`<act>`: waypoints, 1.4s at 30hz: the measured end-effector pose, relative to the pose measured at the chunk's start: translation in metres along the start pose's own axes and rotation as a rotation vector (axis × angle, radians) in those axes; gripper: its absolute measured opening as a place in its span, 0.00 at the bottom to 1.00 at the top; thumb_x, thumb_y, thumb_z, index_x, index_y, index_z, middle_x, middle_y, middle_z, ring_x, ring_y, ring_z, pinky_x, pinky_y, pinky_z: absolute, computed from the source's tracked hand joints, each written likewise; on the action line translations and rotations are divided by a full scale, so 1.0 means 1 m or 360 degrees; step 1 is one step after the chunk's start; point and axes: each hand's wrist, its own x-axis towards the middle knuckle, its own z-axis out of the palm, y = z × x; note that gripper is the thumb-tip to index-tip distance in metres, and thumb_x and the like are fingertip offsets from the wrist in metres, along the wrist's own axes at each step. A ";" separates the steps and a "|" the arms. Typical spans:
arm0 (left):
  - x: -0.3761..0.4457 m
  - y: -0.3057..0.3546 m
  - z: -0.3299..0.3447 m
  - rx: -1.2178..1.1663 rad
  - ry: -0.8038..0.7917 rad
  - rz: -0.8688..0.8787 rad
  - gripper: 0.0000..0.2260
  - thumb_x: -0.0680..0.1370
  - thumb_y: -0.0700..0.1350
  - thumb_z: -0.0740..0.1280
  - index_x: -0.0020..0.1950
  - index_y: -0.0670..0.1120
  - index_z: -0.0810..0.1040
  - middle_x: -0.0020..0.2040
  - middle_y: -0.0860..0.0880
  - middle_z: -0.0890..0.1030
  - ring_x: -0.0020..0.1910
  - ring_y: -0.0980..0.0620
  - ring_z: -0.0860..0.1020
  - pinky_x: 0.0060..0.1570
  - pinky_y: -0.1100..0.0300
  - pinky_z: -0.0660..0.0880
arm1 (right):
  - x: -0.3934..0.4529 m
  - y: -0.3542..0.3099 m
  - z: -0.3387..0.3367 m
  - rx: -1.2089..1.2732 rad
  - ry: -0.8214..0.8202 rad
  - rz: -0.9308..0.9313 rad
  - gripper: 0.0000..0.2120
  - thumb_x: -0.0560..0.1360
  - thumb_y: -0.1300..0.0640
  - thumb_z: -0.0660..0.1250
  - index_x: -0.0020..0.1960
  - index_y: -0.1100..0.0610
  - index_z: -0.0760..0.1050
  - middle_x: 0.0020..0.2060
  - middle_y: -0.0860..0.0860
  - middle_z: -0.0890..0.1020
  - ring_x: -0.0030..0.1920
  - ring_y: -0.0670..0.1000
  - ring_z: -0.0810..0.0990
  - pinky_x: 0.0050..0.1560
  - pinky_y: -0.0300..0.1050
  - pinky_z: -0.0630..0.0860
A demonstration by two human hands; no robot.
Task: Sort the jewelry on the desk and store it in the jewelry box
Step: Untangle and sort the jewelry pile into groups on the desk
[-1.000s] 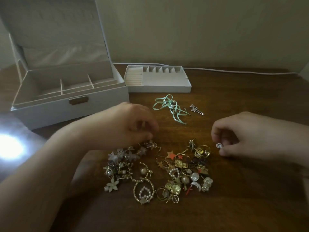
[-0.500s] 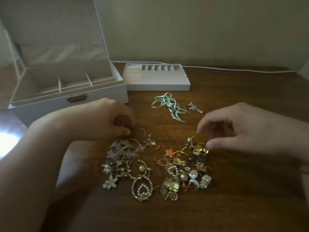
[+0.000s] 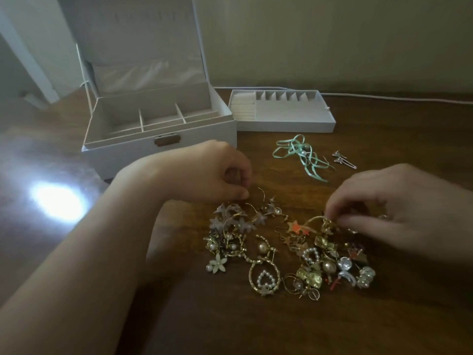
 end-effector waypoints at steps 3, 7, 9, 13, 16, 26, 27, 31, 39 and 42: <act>-0.003 0.002 -0.003 -0.0136 0.0042 0.0032 0.04 0.74 0.52 0.72 0.41 0.58 0.78 0.29 0.60 0.72 0.28 0.61 0.70 0.30 0.69 0.66 | -0.003 0.005 -0.005 -0.0066 0.0170 0.0058 0.09 0.69 0.48 0.66 0.48 0.39 0.79 0.38 0.34 0.80 0.45 0.35 0.78 0.34 0.32 0.73; -0.007 0.003 -0.006 -0.0230 -0.0144 0.0002 0.08 0.71 0.55 0.75 0.45 0.58 0.79 0.30 0.58 0.72 0.28 0.61 0.69 0.30 0.66 0.66 | -0.002 0.006 0.001 -0.0024 0.0228 0.0072 0.08 0.70 0.49 0.66 0.47 0.40 0.79 0.37 0.35 0.80 0.45 0.34 0.78 0.42 0.28 0.75; -0.006 0.002 -0.005 -0.0209 -0.0218 -0.0044 0.10 0.70 0.56 0.75 0.47 0.58 0.79 0.30 0.61 0.73 0.29 0.62 0.71 0.31 0.67 0.66 | 0.000 0.005 0.001 -0.0013 0.0255 0.0101 0.08 0.70 0.49 0.65 0.47 0.38 0.78 0.38 0.34 0.80 0.46 0.33 0.78 0.36 0.29 0.75; -0.006 -0.002 -0.004 -0.0253 -0.0264 -0.0071 0.09 0.71 0.55 0.75 0.48 0.58 0.79 0.30 0.58 0.72 0.28 0.61 0.70 0.31 0.66 0.67 | 0.000 0.002 -0.003 0.0089 0.0516 0.0139 0.09 0.70 0.51 0.66 0.48 0.40 0.79 0.39 0.34 0.80 0.45 0.34 0.79 0.45 0.25 0.74; -0.007 -0.007 -0.006 -0.0270 -0.0291 -0.0106 0.06 0.73 0.51 0.74 0.48 0.57 0.79 0.30 0.55 0.72 0.28 0.60 0.70 0.31 0.67 0.67 | -0.001 0.002 -0.006 0.0144 0.0680 0.0171 0.09 0.71 0.54 0.67 0.48 0.43 0.80 0.37 0.35 0.80 0.43 0.36 0.80 0.41 0.25 0.74; 0.007 0.010 0.012 -0.0216 0.0046 0.0165 0.07 0.75 0.52 0.72 0.52 0.55 0.79 0.33 0.51 0.74 0.32 0.55 0.73 0.33 0.65 0.69 | -0.001 -0.008 0.000 0.0268 -0.0001 0.0048 0.08 0.70 0.51 0.65 0.44 0.41 0.81 0.44 0.34 0.81 0.44 0.39 0.80 0.45 0.33 0.76; 0.008 0.012 0.015 -0.0207 0.0045 0.0190 0.08 0.75 0.51 0.72 0.53 0.55 0.79 0.33 0.50 0.74 0.33 0.54 0.73 0.33 0.66 0.68 | -0.001 -0.008 0.000 0.0292 -0.0047 0.0044 0.08 0.70 0.51 0.65 0.44 0.40 0.80 0.44 0.34 0.81 0.44 0.39 0.81 0.45 0.34 0.77; 0.010 0.015 0.018 -0.0220 0.0054 0.0232 0.05 0.76 0.49 0.72 0.51 0.54 0.81 0.33 0.64 0.75 0.32 0.62 0.74 0.33 0.72 0.67 | -0.005 -0.006 -0.002 0.0288 -0.0253 0.0019 0.09 0.72 0.48 0.64 0.49 0.37 0.79 0.46 0.34 0.80 0.43 0.43 0.82 0.41 0.41 0.79; 0.010 0.015 0.019 -0.0264 0.0077 0.0236 0.04 0.76 0.47 0.72 0.49 0.52 0.84 0.40 0.59 0.81 0.40 0.61 0.80 0.39 0.69 0.74 | -0.009 0.007 -0.014 0.0155 0.0051 0.0098 0.11 0.70 0.47 0.63 0.50 0.36 0.78 0.43 0.36 0.80 0.43 0.41 0.80 0.37 0.45 0.79; 0.010 0.018 0.021 -0.0259 0.0042 0.0236 0.06 0.75 0.49 0.72 0.52 0.55 0.83 0.42 0.61 0.81 0.41 0.64 0.79 0.39 0.73 0.72 | -0.004 0.010 -0.009 0.0038 0.0082 0.0084 0.11 0.69 0.47 0.65 0.49 0.36 0.80 0.45 0.36 0.77 0.49 0.38 0.77 0.44 0.39 0.74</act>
